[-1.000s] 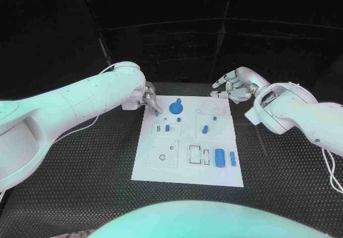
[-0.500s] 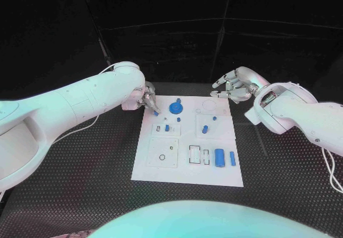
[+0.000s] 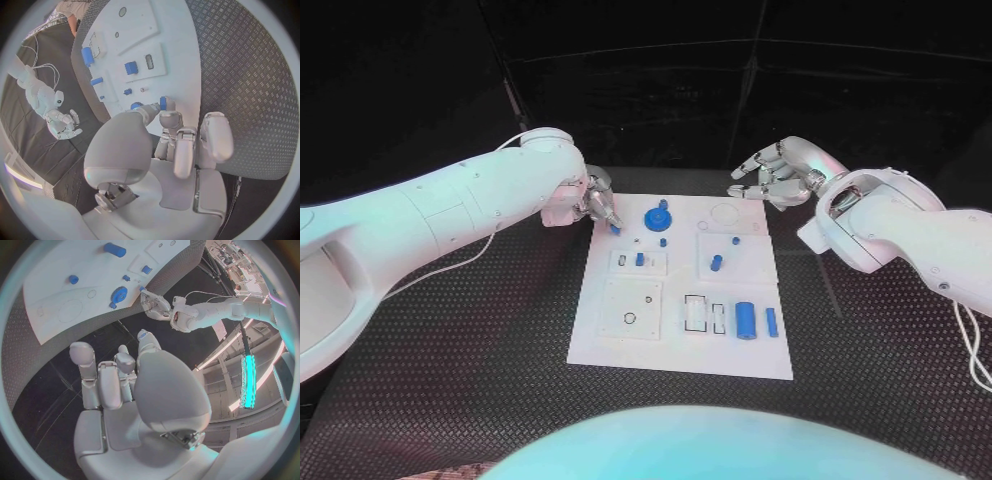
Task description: Assemble the parts on the task board
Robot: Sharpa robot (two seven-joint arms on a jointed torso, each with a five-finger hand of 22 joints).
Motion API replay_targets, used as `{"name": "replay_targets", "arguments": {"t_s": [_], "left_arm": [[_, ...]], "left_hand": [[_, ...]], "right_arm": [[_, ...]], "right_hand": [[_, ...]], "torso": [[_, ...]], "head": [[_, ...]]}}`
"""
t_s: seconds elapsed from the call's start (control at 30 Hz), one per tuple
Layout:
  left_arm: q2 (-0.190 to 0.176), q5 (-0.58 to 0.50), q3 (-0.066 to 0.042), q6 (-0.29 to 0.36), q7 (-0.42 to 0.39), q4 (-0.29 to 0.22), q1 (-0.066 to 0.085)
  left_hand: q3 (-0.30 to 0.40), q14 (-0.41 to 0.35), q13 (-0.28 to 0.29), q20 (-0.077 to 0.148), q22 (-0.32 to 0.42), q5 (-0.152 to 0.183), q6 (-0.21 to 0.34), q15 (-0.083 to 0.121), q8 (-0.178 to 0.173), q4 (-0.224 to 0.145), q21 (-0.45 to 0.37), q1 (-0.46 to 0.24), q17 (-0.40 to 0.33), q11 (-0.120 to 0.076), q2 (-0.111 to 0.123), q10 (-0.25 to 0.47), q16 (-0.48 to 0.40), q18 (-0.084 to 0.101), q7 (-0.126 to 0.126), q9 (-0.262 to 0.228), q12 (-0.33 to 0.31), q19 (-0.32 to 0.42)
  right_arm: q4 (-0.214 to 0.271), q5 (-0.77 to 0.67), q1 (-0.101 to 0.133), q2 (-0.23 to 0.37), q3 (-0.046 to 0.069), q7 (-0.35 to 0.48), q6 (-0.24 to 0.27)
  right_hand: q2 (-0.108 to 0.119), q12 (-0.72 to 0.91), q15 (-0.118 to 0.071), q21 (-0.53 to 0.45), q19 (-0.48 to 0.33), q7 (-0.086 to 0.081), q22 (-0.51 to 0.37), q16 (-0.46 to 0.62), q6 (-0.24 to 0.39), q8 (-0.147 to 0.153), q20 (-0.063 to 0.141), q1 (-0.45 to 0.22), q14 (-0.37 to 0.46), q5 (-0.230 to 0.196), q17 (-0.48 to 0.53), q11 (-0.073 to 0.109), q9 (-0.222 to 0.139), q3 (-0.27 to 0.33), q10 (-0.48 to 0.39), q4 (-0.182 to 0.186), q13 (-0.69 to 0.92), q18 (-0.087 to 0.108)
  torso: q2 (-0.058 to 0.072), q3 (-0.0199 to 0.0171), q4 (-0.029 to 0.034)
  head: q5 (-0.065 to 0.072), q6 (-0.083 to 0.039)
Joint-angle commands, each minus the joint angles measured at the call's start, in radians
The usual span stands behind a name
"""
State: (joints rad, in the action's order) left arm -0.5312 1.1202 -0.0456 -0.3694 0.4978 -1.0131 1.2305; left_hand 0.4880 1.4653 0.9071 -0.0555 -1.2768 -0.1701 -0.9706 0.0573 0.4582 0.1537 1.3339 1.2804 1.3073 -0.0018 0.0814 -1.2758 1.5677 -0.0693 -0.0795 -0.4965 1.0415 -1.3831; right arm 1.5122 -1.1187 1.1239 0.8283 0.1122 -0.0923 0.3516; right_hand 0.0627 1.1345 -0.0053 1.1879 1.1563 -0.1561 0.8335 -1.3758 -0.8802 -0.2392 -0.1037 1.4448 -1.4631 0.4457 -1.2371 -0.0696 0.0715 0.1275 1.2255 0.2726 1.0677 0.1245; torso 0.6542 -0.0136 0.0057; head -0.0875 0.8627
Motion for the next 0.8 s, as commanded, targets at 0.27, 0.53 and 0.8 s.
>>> {"name": "replay_targets", "arguments": {"t_s": [0.27,0.53,0.8], "left_arm": [[-0.082,-0.05,0.0,0.124,-0.022,-0.132,-0.006],[-0.145,-0.053,0.001,0.18,-0.006,-0.241,-0.027],[-0.185,-0.027,0.002,0.226,-0.002,-0.315,-0.058]], "left_hand": [[0.179,0.106,0.003,0.002,-0.008,-0.001,-0.002,0.002,0.02,-0.153,0.001,-0.034,0.263,-0.003,0.016,-0.019,0.003,-0.005,0.008,-0.012,0.003,-0.011],[0.189,0.106,0.004,0.003,-0.013,-0.002,-0.004,0.003,0.025,-0.157,0.004,-0.041,0.263,-0.005,0.021,-0.023,0.003,-0.004,0.01,-0.015,0.004,-0.014],[0.201,0.106,0.005,0.005,-0.016,-0.004,-0.005,0.005,0.031,-0.163,0.006,-0.047,0.263,-0.006,0.027,-0.027,0.003,-0.003,0.011,-0.018,0.005,-0.016]], "right_arm": [[-0.003,-0.002,0.002,0.003,0.001,0.01,-0.005],[-0.007,0.001,0.002,0.002,0.001,0.01,-0.005],[-0.01,0.001,0.002,0.001,0.001,0.01,-0.007]], "right_hand": [[-0.006,0.0,-0.007,-0.003,0.001,0.006,0.0,0.004,-0.003,-0.007,0.006,-0.005,-0.039,0.003,-0.001,0.006,-0.001,-0.001,0.004,0.005,0.002,0.015],[-0.007,0.001,-0.007,-0.003,0.002,0.006,0.001,0.005,-0.004,-0.007,0.006,-0.004,-0.039,0.006,0.0,0.007,-0.001,-0.001,0.004,0.005,0.002,0.015],[-0.007,0.001,-0.007,-0.003,0.002,0.006,0.001,0.005,-0.004,-0.007,0.006,-0.004,-0.039,0.006,0.0,0.007,-0.001,-0.001,0.004,0.005,0.002,0.015]], "torso": [[0.001,0.0001,-0.0002],[0.001,-0.0001,-0.0014],[0.001,0.0006,-0.0012]], "head": [[-0.006,-0.003],[-0.011,-0.004],[-0.016,-0.002]]}}
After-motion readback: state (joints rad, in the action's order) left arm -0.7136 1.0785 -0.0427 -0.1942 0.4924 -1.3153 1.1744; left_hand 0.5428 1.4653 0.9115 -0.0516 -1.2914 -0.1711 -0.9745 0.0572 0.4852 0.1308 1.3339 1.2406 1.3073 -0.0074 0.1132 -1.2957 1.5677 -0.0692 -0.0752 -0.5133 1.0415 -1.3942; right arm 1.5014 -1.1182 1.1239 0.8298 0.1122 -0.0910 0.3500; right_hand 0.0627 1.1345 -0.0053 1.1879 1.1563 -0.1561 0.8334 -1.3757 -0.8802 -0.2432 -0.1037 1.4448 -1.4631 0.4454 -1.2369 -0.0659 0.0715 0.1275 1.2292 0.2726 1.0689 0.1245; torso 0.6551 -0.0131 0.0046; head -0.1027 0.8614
